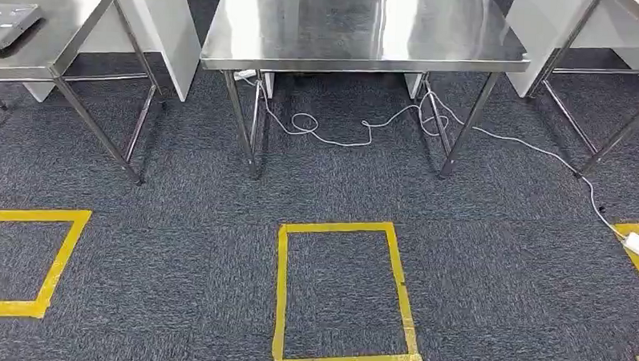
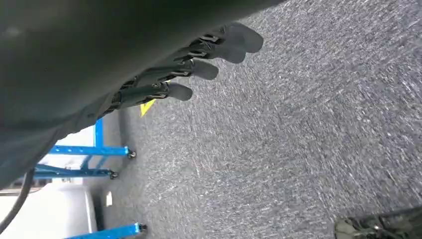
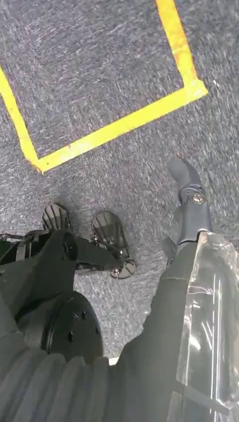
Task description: Take the parts from the cabinet and place them on the table.
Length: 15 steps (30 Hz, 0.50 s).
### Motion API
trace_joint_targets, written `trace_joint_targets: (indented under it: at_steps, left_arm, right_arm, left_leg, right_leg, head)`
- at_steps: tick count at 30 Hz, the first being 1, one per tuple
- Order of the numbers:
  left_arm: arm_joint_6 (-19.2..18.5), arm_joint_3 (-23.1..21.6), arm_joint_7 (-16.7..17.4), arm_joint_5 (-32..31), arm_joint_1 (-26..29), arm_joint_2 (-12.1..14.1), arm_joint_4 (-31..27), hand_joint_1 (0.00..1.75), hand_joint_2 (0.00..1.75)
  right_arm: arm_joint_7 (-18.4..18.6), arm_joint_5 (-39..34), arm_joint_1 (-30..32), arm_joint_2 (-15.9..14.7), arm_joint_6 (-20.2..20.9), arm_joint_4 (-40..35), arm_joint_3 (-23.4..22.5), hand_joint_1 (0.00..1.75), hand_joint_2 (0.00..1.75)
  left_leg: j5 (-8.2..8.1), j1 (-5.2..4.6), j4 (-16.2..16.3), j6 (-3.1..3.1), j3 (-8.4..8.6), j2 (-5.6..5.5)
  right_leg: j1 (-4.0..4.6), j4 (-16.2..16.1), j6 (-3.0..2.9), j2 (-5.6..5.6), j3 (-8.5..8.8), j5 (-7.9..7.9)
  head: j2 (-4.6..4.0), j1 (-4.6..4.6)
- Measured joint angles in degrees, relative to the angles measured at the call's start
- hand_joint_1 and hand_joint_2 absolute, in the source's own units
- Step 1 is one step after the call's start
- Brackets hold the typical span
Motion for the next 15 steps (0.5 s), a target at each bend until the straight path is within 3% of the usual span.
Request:
trace_joint_targets:
  at_steps: [1,3,4,5,6,8,9,10,12,13,14,15]
  left_arm:
    - [-0.2,0.0,-0.3,0.0,0.1,0.0,0.0,0.00,0.00]
    - [-0.3,0.0,-0.9,0.1,0.1,0.0,0.0,0.00,0.00]
    - [-0.3,0.0,-1.0,0.2,0.2,0.0,0.0,0.00,0.00]
    - [-0.3,0.0,-1.3,0.2,0.4,0.0,0.0,0.00,0.00]
    - [-0.5,0.0,-1.5,0.2,0.5,0.0,0.0,0.00,0.00]
    - [-0.7,0.0,-1.6,0.1,0.6,0.0,0.0,0.00,0.00]
    - [-0.7,0.0,-1.6,0.0,0.7,0.0,0.0,0.00,0.00]
    - [-0.5,0.0,-1.6,0.0,0.7,0.2,0.0,0.00,0.00]
    - [0.2,0.0,-1.5,0.0,1.3,0.4,0.0,0.00,0.00]
    - [0.4,0.1,-1.4,0.0,1.5,0.6,0.0,0.00,0.00]
    - [0.6,0.1,-1.3,0.0,1.6,0.7,0.0,0.00,0.00]
    - [0.8,0.2,-1.2,0.0,1.7,0.7,0.0,0.00,0.00]
  right_arm:
    - [0.1,0.0,0.0,0.0,-0.1,0.0,0.0,0.00,0.00]
    - [0.6,0.4,0.0,0.1,-0.5,0.0,0.1,0.00,0.00]
    - [0.7,0.6,0.0,0.1,-0.7,0.0,0.2,0.00,0.00]
    - [1.0,0.8,0.1,0.2,-1.0,0.0,0.2,0.00,0.00]
    - [1.1,0.9,0.2,0.2,-1.1,0.0,0.3,0.00,0.00]
    - [1.4,1.0,0.3,0.4,-1.6,0.0,0.3,0.00,0.00]
    - [1.6,1.0,0.2,0.4,-1.9,0.0,0.3,0.00,0.00]
    - [1.7,1.0,0.2,0.6,-2.2,0.0,0.4,0.00,0.00]
    - [2.1,1.0,0.2,0.5,-2.7,0.0,0.4,0.00,0.00]
    - [2.2,1.2,0.3,0.5,-3.1,0.0,0.4,0.00,0.00]
    - [2.4,1.3,0.4,0.5,-3.4,0.0,0.4,0.00,0.00]
    - [2.6,1.4,0.5,0.1,-3.7,0.0,0.4,0.00,0.00]
  left_leg:
    - [-3.38,0.26,2.9,-0.38,-1.00,-0.04]
    - [-9.39,0.57,12.0,-1.06,-3.88,-0.13]
    - [-10.49,0.69,15.5,-1.31,-4.73,-0.12]
    - [-10.11,0.81,16.4,-1.39,-4.40,-0.12]
    - [-8.74,0.97,14.8,-1.39,-2.84,-0.12]
    - [-4.50,1.04,4.7,-0.98,3.90,-0.14]
    - [-3.92,0.99,-0.1,-0.46,6.84,-0.32]
    - [-4.74,0.78,-1.8,-0.25,7.79,-0.38]
    - [-4.27,0.25,-1.5,0.04,7.22,-0.35]
    - [-4.04,0.08,-1.6,0.38,7.08,-0.33]
    - [-3.26,0.07,-2.5,1.13,7.00,-0.25]
    - [-2.30,0.64,-3.2,1.53,7.04,0.26]
  right_leg:
    - [0.05,0.0,-0.92,-0.08,-0.50,0.46]
    - [0.35,0.1,-1.43,-0.20,-1.21,1.20]
    - [0.42,0.2,-1.42,-0.19,-1.77,1.61]
    - [0.47,0.3,-1.28,-0.16,-2.20,1.94]
    - [0.48,0.4,-1.08,-0.13,-2.54,2.07]
    - [0.53,0.8,-0.79,-0.05,-2.90,2.25]
    - [0.52,0.9,-0.67,-0.06,-2.91,2.32]
    - [0.90,1.0,-0.22,-0.10,-3.19,2.60]
    - [0.69,0.9,0.55,-0.11,-3.40,3.10]
    - [0.60,0.7,1.04,-0.10,-3.42,3.42]
    - [1.05,0.5,1.62,-0.08,-3.55,3.78]
    - [1.00,1.7,1.40,-0.16,-4.51,2.69]
  head:
    - [0.00,-0.24]
    - [0.00,-0.24]
    - [0.00,-0.28]
    - [0.00,-0.28]
    - [0.00,-0.31]
    - [0.00,-0.35]
    - [0.00,-0.31]
    - [0.00,-0.24]
    - [0.00,-0.42]
    - [0.00,-0.39]
    - [0.00,-0.42]
    - [0.00,-0.28]
